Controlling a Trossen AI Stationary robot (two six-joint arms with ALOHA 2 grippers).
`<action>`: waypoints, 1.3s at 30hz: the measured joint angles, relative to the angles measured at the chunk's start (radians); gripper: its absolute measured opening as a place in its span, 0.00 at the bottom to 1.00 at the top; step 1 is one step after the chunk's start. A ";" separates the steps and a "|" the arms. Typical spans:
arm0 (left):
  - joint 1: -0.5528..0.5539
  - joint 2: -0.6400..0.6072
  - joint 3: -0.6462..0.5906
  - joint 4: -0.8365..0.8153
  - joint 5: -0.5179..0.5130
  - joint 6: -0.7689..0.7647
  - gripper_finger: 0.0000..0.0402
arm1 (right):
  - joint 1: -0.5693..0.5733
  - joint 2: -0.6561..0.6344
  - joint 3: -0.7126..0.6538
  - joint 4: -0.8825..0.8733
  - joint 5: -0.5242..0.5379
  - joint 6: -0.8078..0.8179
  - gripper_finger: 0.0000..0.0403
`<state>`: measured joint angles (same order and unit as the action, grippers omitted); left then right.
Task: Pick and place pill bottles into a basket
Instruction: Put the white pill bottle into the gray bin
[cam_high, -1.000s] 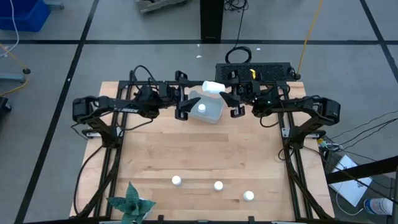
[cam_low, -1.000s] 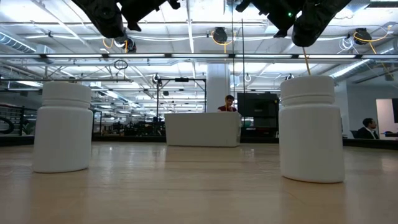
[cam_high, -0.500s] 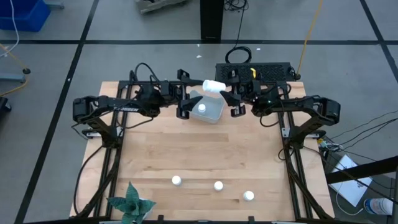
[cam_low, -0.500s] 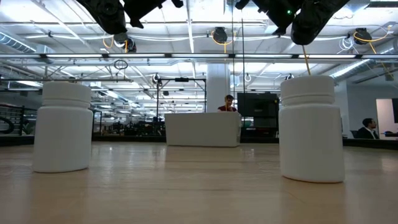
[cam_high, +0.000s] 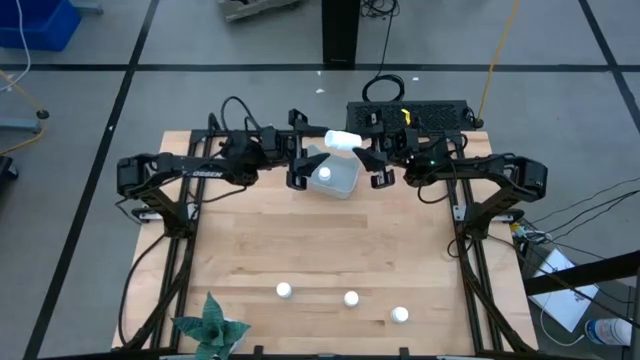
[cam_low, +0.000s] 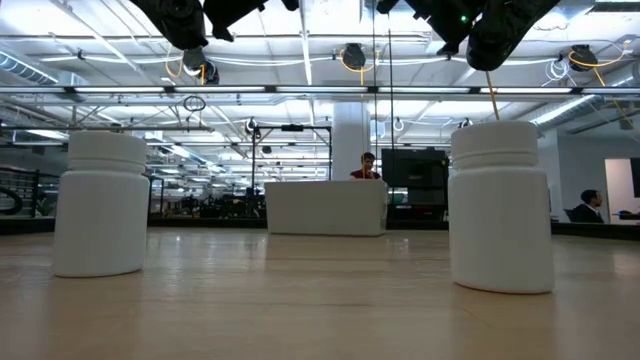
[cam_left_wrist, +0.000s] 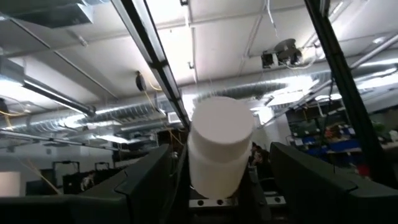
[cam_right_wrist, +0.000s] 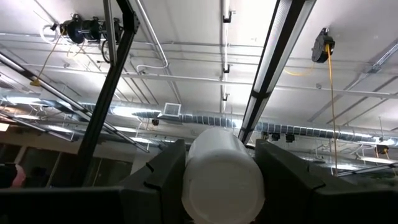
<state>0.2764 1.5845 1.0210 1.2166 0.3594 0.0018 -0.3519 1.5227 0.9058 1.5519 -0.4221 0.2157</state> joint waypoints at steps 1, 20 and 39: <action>0.000 0.000 0.008 -0.017 0.007 0.001 0.69 | 0.000 0.000 0.000 0.000 0.000 0.000 0.41; 0.006 0.113 0.115 -0.011 0.015 -0.031 0.69 | 0.000 0.000 -0.001 -0.007 -0.008 0.005 0.41; 0.013 0.139 0.136 0.017 0.085 -0.023 0.69 | -0.002 0.000 -0.002 0.008 -0.053 0.034 0.41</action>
<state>0.2897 1.7237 1.1572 1.2337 0.4442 -0.0216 -0.3542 1.5227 0.9039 1.5597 -0.4747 0.2501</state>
